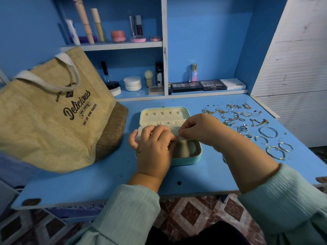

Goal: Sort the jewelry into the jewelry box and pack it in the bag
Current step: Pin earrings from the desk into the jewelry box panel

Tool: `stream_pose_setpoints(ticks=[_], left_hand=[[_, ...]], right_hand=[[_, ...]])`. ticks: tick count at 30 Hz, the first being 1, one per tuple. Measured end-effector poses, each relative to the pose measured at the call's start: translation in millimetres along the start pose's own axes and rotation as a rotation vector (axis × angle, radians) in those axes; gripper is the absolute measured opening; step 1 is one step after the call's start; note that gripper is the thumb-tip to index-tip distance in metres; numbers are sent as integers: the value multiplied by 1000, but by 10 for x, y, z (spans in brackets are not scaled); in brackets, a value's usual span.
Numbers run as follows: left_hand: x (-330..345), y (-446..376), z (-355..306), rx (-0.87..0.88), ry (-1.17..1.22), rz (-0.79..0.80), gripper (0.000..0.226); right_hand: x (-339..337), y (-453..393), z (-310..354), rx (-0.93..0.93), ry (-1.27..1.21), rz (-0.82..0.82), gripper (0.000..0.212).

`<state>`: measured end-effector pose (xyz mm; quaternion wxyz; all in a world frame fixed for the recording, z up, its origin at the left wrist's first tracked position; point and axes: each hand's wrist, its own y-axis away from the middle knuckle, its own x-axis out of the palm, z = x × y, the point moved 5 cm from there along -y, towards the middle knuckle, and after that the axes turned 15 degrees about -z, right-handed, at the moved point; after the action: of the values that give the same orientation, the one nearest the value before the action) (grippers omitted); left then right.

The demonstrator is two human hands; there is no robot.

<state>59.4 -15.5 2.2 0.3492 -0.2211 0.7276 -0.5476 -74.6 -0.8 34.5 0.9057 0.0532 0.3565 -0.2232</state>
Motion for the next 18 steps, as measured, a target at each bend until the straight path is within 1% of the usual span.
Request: stream_pose_setpoints(ticks=[3, 6, 9, 12, 18], left_hand=[[6, 7, 6, -4, -6, 7, 25], [-1, 6, 2, -3, 0, 5, 29], [-13, 0, 0, 0, 16, -17, 23], [-9, 4, 2, 8, 5, -20, 18], [6, 19, 28, 12, -6, -14, 17]], right_hand=[[-7, -12, 24, 1, 57, 31, 11], [-17, -29, 62, -20, 89, 56, 10], [-35, -21, 108, -97, 111, 96, 8], [-38, -14, 129, -204, 200, 126, 8], [14, -32, 159, -273, 284, 131, 9]])
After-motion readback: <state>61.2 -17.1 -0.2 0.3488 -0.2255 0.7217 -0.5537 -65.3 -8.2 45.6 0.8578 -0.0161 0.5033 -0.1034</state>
